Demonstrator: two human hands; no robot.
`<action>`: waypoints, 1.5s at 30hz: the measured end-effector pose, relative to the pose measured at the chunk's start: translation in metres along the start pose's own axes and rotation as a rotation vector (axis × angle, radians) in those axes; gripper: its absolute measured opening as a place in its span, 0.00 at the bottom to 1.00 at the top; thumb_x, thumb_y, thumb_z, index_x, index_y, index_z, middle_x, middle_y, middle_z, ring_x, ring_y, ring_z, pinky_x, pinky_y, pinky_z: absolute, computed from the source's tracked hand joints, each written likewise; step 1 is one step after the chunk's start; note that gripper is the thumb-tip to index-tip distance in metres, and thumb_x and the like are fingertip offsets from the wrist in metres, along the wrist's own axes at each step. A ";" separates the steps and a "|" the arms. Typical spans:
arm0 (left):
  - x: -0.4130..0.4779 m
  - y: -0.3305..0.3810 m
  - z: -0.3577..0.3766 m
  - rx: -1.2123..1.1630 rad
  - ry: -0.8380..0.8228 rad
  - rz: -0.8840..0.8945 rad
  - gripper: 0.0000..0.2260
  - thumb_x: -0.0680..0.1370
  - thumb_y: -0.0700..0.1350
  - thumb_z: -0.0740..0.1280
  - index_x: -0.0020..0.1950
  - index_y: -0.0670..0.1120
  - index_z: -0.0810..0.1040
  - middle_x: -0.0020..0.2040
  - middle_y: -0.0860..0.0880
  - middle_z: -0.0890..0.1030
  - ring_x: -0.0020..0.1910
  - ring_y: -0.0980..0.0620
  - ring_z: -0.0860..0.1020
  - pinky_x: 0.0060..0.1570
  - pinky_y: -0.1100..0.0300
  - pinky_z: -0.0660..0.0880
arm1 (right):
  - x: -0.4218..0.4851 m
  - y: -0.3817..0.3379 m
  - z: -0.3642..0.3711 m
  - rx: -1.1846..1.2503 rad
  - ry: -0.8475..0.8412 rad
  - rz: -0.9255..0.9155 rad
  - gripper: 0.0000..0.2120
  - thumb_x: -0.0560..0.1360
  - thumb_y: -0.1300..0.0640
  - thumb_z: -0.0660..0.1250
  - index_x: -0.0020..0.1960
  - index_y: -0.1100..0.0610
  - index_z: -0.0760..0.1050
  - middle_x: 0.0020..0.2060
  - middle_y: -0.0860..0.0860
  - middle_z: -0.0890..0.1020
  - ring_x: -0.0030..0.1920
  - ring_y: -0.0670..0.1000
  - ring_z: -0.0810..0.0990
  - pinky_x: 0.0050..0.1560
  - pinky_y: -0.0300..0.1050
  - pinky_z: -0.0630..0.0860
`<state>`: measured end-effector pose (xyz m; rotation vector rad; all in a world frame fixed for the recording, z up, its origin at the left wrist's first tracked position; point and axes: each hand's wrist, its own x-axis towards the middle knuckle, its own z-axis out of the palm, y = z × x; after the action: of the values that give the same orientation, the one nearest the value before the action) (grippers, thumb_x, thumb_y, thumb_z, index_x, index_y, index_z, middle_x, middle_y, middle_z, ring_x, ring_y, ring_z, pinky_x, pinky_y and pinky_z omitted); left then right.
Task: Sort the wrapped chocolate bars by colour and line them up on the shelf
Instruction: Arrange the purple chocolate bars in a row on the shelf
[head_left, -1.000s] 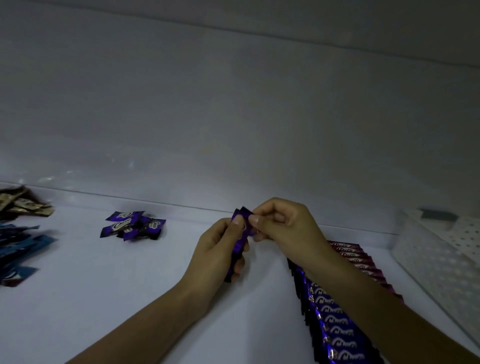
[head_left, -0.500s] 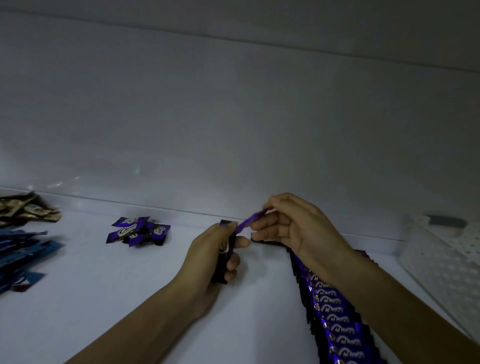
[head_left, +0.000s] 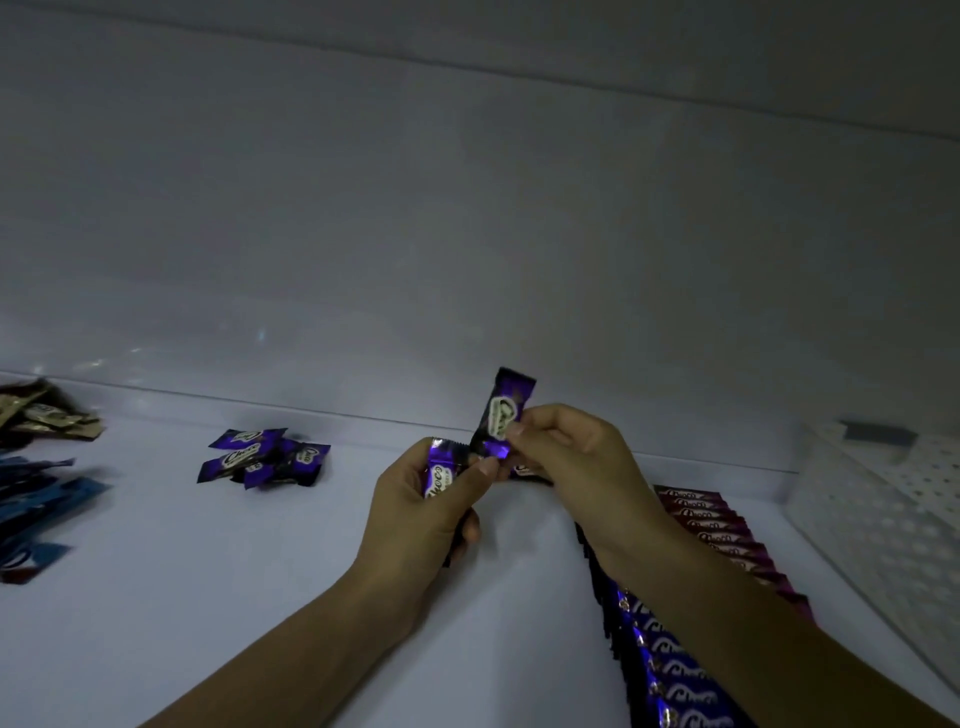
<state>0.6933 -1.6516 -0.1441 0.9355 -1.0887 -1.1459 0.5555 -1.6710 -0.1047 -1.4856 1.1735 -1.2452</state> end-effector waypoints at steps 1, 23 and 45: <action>0.000 -0.001 0.001 0.014 0.021 0.006 0.06 0.76 0.44 0.69 0.43 0.43 0.77 0.30 0.49 0.81 0.21 0.56 0.69 0.19 0.65 0.64 | 0.004 0.000 -0.005 -0.016 0.048 -0.016 0.03 0.76 0.59 0.67 0.45 0.54 0.79 0.36 0.45 0.84 0.38 0.40 0.81 0.36 0.29 0.73; 0.003 -0.006 0.000 0.075 0.136 -0.015 0.10 0.78 0.46 0.66 0.41 0.40 0.75 0.22 0.52 0.73 0.20 0.57 0.68 0.19 0.68 0.64 | 0.030 0.042 -0.040 -1.270 -0.079 -0.300 0.10 0.75 0.45 0.65 0.54 0.45 0.79 0.45 0.44 0.71 0.54 0.48 0.70 0.49 0.43 0.56; 0.004 -0.003 0.001 0.021 0.122 -0.081 0.16 0.77 0.57 0.62 0.42 0.44 0.73 0.29 0.50 0.76 0.22 0.55 0.70 0.21 0.66 0.66 | 0.036 0.051 -0.038 -1.285 0.010 -0.357 0.11 0.75 0.44 0.66 0.55 0.46 0.78 0.50 0.46 0.77 0.53 0.48 0.71 0.47 0.42 0.57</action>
<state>0.6922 -1.6563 -0.1463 1.0608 -0.9735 -1.1300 0.5130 -1.7176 -0.1417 -2.6794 1.9177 -0.6218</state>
